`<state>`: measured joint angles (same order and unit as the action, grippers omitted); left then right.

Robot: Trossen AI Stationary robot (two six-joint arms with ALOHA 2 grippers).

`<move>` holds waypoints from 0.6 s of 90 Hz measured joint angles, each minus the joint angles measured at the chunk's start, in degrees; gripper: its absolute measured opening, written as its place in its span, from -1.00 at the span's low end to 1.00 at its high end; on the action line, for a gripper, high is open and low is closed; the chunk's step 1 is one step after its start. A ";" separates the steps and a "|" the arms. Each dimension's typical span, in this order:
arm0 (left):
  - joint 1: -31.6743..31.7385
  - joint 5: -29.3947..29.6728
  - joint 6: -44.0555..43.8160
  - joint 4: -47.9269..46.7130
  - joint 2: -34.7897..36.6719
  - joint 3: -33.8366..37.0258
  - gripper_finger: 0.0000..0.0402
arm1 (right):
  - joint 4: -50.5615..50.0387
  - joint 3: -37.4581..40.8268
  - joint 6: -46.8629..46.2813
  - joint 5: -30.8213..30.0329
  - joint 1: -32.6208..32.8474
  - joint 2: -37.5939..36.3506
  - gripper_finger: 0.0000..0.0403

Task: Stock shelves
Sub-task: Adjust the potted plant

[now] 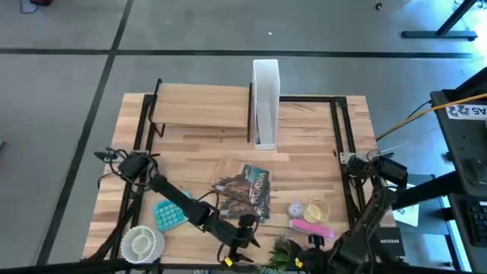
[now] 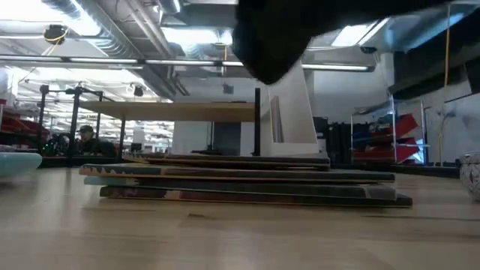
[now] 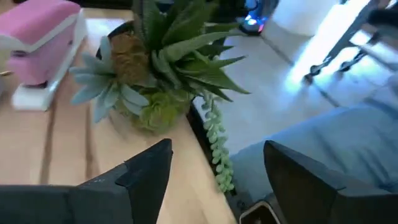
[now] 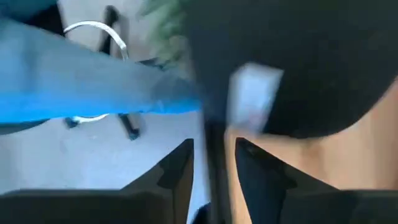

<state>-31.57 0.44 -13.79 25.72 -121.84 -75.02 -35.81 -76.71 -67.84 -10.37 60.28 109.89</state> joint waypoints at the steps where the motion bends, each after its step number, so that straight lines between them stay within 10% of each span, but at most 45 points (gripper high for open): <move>1: 0.07 -0.20 -0.34 0.44 -0.11 0.00 0.18 | 0.23 0.14 0.01 -0.46 -0.03 0.00 -0.54; 54: 1.57 1.43 -3.71 3.82 -6.27 -8.09 0.18 | 3.79 5.47 0.64 -9.74 -8.32 2.54 -0.67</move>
<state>-30.00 1.88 -17.50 29.54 -128.11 -83.11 -32.02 -71.24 -67.20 -20.11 51.95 112.42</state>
